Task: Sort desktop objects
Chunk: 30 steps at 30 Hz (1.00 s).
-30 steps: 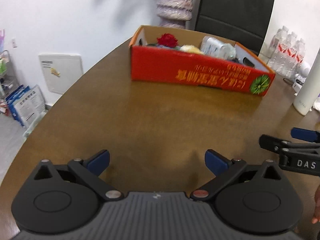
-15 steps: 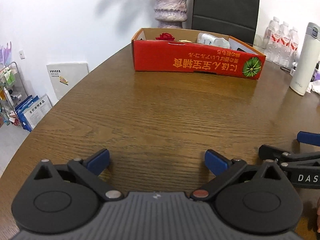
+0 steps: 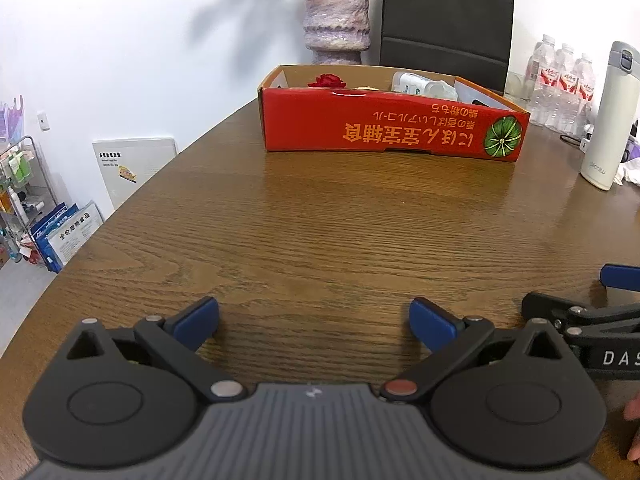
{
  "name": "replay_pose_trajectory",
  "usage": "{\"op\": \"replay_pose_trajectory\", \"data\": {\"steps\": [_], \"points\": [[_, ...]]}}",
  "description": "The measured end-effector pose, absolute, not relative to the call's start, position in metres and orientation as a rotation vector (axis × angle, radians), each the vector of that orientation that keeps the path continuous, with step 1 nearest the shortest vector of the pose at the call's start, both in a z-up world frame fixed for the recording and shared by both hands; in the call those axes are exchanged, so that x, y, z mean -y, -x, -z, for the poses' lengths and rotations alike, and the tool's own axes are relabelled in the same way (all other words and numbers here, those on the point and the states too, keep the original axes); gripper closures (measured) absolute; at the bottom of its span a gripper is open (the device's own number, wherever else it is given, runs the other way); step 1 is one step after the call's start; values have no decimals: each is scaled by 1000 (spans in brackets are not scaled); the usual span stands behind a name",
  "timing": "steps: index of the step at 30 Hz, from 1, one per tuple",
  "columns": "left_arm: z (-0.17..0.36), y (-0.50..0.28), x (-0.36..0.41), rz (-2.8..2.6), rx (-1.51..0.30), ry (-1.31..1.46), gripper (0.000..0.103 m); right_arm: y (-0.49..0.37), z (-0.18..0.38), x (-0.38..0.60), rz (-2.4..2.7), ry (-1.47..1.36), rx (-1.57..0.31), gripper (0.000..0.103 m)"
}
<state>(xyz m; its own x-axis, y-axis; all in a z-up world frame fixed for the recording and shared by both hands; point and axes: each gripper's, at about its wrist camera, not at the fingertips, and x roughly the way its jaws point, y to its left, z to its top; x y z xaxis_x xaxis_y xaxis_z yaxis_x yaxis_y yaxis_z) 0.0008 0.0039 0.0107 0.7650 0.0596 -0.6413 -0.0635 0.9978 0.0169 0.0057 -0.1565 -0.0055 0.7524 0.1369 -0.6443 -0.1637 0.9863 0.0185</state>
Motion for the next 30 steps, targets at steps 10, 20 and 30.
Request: {"op": "replay_pose_trajectory", "data": {"steps": [10,20,30], "points": [[-11,-3,-6,-61,-698,13,0,-8,5,153,-160,39,-702,0],[-10,-3,-4,-64,-699,12,0,-11,5,149,-164,44,-702,0],[-10,-3,-4,-63,-700,12,0,-13,5,149,-166,42,-702,0]]}}
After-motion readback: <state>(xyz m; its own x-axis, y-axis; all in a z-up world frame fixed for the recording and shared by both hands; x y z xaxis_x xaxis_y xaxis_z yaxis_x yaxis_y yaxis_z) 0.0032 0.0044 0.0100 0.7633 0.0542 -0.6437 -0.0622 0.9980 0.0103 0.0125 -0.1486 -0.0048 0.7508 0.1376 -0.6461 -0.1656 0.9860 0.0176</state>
